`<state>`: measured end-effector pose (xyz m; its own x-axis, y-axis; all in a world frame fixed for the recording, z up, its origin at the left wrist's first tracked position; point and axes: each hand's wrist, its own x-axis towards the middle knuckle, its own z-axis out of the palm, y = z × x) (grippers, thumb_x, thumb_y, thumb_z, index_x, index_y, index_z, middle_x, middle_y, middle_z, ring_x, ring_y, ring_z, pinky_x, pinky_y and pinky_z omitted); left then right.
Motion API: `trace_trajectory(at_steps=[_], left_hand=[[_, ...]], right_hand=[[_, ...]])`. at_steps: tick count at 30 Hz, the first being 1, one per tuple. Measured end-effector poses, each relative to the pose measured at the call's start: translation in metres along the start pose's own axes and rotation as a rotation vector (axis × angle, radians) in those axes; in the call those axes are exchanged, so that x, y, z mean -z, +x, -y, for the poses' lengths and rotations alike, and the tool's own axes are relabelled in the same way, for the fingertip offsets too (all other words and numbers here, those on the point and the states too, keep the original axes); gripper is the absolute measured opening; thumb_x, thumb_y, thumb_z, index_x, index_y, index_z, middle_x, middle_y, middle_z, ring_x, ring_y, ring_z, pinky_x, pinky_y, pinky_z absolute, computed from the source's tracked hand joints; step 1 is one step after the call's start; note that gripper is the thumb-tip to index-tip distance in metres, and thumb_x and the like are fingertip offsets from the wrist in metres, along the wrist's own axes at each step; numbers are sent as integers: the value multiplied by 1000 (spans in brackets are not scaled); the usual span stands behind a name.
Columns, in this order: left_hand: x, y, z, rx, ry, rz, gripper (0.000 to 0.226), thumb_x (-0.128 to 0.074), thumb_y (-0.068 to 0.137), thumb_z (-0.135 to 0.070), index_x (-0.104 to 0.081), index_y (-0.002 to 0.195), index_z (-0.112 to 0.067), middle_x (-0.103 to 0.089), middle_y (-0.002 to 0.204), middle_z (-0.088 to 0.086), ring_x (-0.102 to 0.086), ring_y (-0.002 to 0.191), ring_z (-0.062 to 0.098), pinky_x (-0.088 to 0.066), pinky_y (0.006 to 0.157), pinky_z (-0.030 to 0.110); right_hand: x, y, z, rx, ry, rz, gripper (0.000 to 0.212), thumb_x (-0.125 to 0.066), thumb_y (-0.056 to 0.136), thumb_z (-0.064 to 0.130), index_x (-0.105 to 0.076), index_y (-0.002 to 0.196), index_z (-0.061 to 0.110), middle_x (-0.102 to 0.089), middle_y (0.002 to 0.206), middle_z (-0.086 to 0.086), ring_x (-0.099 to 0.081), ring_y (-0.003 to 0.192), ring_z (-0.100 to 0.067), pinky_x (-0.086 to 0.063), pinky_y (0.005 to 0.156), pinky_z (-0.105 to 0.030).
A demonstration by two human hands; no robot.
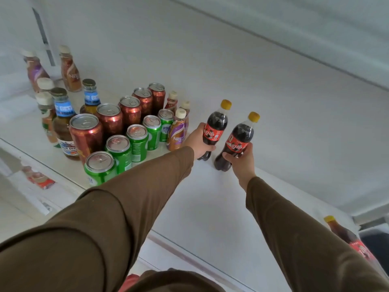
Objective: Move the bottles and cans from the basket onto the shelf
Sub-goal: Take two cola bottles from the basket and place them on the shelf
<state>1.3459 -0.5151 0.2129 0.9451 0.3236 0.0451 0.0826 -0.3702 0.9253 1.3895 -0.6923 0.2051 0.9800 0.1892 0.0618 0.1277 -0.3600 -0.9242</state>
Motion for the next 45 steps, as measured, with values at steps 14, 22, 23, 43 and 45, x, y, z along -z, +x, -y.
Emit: trace_trajectory(at_steps=[14, 22, 23, 43, 45], left_hand=[[1, -33, 7, 24, 68, -7, 85, -80, 81, -16, -30, 150, -20, -53, 144, 10, -52, 131, 30, -40, 104, 38], [27, -115, 10, -148, 403, -129, 79, -74, 87, -23, -30, 153, -18, -37, 156, 7, -37, 141, 27, -37, 110, 38], [34, -127, 9, -191, 458, -151, 77, -73, 87, -23, -31, 152, -18, -37, 156, 7, -36, 141, 27, -37, 110, 40], [343, -574, 106, 248, 906, -599, 84, -72, 85, -39, -30, 154, -17, -26, 163, 10, -18, 151, 32, -16, 123, 44], [373, -640, 122, 366, 941, -632, 84, -72, 86, -41, -30, 154, -16, -25, 163, 11, -18, 151, 33, -16, 123, 43]], right_hand=[[-2, -27, 1, -93, -4, -58, 66, -70, 89, 11, -35, 144, 21, -49, 136, 2, -50, 121, -20, -46, 98, -38], [-23, -95, 14, 237, -106, -317, 33, -67, 89, 17, -51, 118, 17, -51, 120, -1, -47, 113, -23, -44, 98, -45], [-30, -105, 19, 268, -90, -293, 31, -66, 88, 15, -52, 116, 17, -51, 118, -1, -47, 111, -24, -45, 96, -46], [-282, -481, 162, 789, -257, 427, 44, -63, 92, 26, -56, 135, 19, -51, 140, -5, -42, 128, -29, -30, 111, -39], [-316, -535, 172, 846, -268, 540, 47, -63, 92, 26, -54, 138, 17, -48, 145, -7, -39, 133, -31, -26, 114, -40]])
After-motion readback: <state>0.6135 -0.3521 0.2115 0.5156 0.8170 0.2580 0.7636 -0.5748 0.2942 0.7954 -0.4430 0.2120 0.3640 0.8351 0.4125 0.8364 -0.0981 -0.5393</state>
